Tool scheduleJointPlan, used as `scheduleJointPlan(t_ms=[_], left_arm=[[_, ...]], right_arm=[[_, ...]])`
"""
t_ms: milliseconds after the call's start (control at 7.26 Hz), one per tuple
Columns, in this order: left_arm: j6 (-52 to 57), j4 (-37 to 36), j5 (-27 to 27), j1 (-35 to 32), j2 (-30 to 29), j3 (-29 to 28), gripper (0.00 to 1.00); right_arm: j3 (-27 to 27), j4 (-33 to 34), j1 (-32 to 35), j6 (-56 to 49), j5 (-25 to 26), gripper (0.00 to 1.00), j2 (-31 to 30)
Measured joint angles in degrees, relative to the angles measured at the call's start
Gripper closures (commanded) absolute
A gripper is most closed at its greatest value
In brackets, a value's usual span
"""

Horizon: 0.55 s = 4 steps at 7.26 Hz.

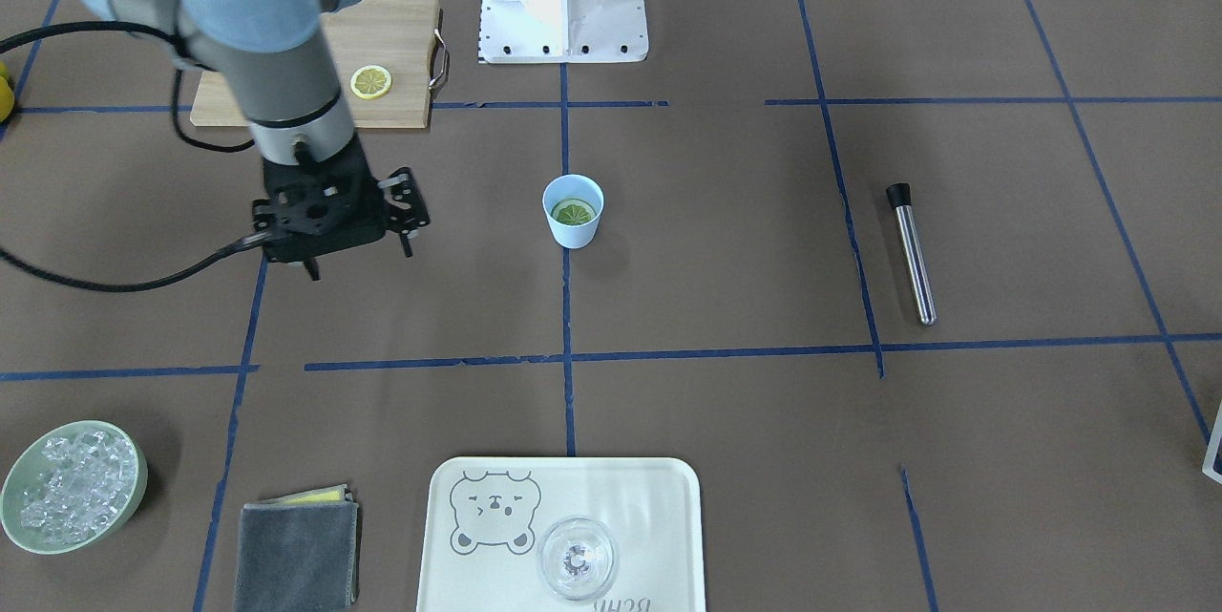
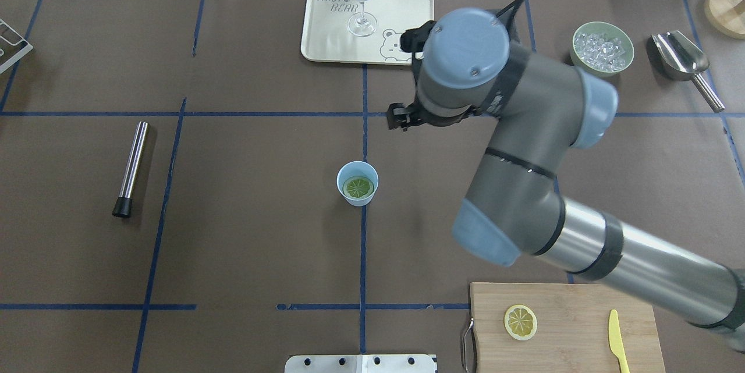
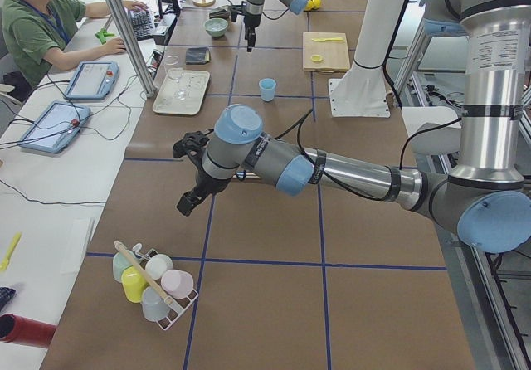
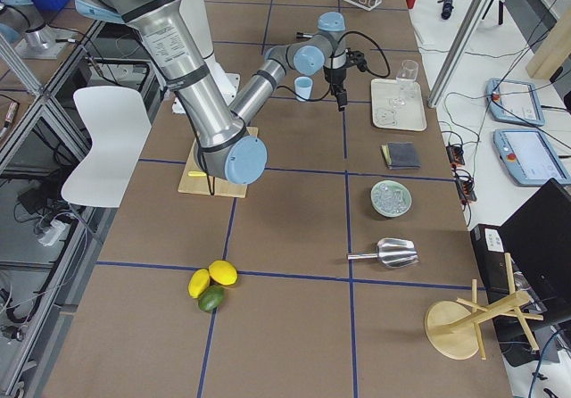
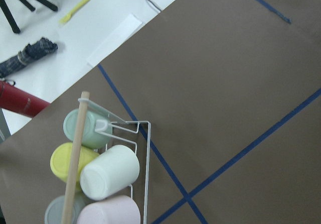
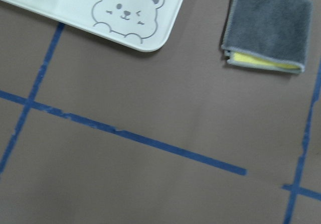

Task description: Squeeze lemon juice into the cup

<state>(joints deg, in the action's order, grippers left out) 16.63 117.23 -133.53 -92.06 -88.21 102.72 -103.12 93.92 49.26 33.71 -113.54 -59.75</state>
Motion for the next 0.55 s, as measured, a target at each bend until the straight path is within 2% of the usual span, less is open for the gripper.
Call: scheduleJointPlan(t_ms=[276,551], left_arm=[[-2.3,4.0,-6.2,1.4,0.4,-0.3,0.00],[-15.6,5.5,-7.0,6.9,0.6,-0.2,0.00]], right_arm=[[2.0,-0.8,12.9,-21.0,-7.8,0.00,-8.2],[4.4,-1.6,23.6,-34.9,-12.0,0.00,-19.0]])
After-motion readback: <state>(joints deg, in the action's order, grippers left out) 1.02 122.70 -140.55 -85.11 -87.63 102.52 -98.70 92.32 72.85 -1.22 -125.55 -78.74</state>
